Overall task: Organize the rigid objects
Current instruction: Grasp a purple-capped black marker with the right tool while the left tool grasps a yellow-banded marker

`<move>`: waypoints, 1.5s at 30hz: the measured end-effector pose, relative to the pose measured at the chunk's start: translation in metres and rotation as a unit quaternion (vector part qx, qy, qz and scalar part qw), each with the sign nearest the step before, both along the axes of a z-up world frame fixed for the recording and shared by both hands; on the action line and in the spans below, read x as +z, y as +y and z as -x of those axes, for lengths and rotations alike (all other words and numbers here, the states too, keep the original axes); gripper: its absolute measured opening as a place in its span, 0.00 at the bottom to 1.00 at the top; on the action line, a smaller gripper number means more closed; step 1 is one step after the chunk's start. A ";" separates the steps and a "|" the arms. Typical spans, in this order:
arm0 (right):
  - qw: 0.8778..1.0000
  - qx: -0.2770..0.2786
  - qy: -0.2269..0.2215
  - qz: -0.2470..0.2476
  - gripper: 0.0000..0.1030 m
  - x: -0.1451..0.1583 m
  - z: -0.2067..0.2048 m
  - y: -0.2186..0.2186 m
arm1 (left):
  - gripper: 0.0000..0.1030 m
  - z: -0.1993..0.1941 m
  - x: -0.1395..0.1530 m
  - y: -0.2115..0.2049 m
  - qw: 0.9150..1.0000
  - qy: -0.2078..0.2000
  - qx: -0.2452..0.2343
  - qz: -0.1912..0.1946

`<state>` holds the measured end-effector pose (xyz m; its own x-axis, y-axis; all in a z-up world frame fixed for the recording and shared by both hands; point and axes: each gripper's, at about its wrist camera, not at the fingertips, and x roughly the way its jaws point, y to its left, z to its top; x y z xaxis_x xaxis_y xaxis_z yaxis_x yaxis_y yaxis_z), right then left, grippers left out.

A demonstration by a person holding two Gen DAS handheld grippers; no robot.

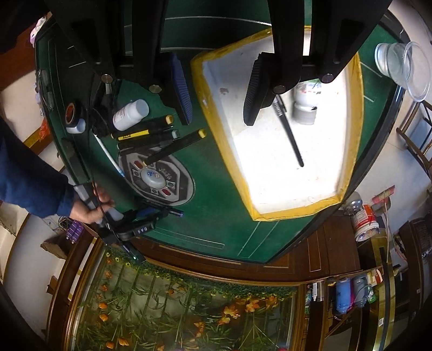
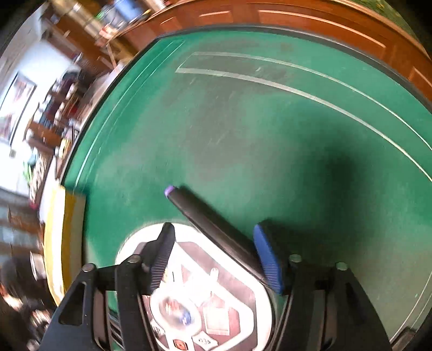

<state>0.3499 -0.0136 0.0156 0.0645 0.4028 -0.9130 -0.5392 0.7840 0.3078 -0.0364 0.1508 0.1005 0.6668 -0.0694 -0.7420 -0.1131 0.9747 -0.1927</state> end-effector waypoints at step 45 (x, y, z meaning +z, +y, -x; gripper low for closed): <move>0.975 -0.159 -0.033 -0.155 0.14 0.075 0.358 -0.213 | 0.19 -0.157 -0.086 -0.103 0.969 0.155 -0.167 -0.091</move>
<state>-0.0083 -0.2263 0.0904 0.2845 0.6096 -0.7399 -0.3114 0.7887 0.5301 0.1204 0.0477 0.0148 0.3728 -0.0931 -0.9232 0.1903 0.9815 -0.0221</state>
